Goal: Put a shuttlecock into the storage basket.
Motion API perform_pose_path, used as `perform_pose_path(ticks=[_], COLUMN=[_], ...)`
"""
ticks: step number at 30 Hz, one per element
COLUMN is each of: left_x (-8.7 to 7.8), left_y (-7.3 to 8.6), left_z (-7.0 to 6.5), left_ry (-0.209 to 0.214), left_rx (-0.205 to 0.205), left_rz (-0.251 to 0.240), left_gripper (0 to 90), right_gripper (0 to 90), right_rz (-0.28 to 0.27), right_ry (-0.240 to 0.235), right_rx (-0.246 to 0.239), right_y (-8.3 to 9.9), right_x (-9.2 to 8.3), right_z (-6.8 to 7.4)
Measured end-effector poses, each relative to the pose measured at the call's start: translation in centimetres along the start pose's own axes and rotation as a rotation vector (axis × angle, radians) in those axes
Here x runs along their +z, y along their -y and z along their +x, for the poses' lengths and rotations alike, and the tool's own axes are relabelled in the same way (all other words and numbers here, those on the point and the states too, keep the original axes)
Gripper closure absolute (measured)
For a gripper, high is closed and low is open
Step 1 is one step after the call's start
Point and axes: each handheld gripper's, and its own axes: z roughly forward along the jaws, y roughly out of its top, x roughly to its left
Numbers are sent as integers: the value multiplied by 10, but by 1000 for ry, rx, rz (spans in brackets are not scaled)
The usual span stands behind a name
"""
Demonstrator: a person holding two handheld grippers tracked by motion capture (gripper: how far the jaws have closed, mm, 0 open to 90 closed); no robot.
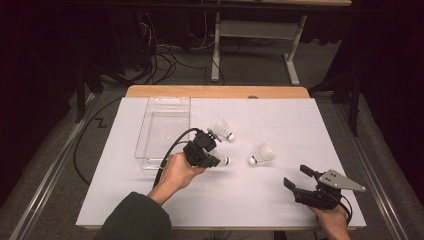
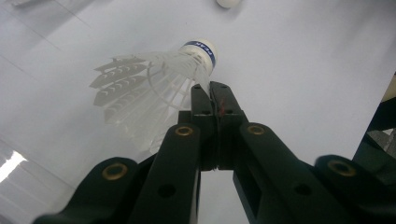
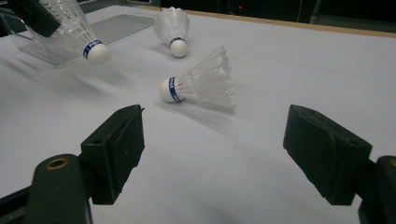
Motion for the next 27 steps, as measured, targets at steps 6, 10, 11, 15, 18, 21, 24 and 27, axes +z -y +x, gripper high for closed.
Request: perform_pose_path(ticks=[6, 10, 11, 15, 18, 21, 24, 27], left_x=[-9, -14, -15, -19, -23, -29, -33, -38], left_y=[2, 3, 4, 5, 5, 6, 6, 8], left_z=[3, 5, 6, 8, 8, 12, 14, 18], left_ry=[0, -3, -6, -23, -40, -50, -54, -60], left_rx=[-16, -24, -26, -27, -27, -40, -44, -57], left_rz=[-11, -17, -19, -22, -22, -35, -40, -56], left_gripper=[897, 897, 897, 897, 897, 897, 897, 897], right_gripper=[209, 208, 208, 208, 208, 208, 208, 208], right_rz=[1, 4, 5, 6, 3, 3, 6, 7], right_ry=[-3, -5, -4, -6, -5, -4, -5, -5], right_rx=[1, 1, 1, 2, 8, 10, 7, 6], right_y=[0, 0, 0, 0, 0, 0, 0, 0], right_x=[0, 0, 0, 1, 0, 0, 1, 1], right_z=[0, 0, 0, 0, 0, 0, 0, 0])
